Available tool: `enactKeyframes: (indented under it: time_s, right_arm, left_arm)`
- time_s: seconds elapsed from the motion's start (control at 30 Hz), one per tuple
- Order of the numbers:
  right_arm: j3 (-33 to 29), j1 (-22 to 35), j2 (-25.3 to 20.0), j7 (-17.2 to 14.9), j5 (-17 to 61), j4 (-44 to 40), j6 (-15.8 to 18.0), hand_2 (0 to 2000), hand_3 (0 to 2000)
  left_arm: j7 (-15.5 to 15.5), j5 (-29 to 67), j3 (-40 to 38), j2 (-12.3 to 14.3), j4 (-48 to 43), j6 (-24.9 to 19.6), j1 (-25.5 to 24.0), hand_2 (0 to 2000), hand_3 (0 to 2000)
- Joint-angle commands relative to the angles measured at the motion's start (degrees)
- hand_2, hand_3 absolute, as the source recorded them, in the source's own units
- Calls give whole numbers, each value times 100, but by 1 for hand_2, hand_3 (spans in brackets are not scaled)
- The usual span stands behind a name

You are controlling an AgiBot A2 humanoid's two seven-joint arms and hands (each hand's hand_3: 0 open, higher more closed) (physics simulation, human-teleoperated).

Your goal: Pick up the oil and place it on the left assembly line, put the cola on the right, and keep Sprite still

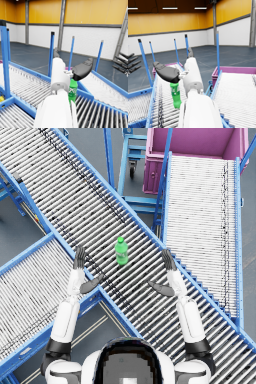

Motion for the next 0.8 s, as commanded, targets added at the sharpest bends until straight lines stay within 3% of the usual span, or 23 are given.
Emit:
enactKeyframes:
  time_s: [0.03,0.8]
  right_arm:
    - [0,0,0,0,0,0,0,0,0]
    - [0,0,0,0,0,0,0,0,0]
  left_arm:
    - [0,0,0,0,0,0,0,0,0]
    - [0,0,0,0,0,0,0,0,0]
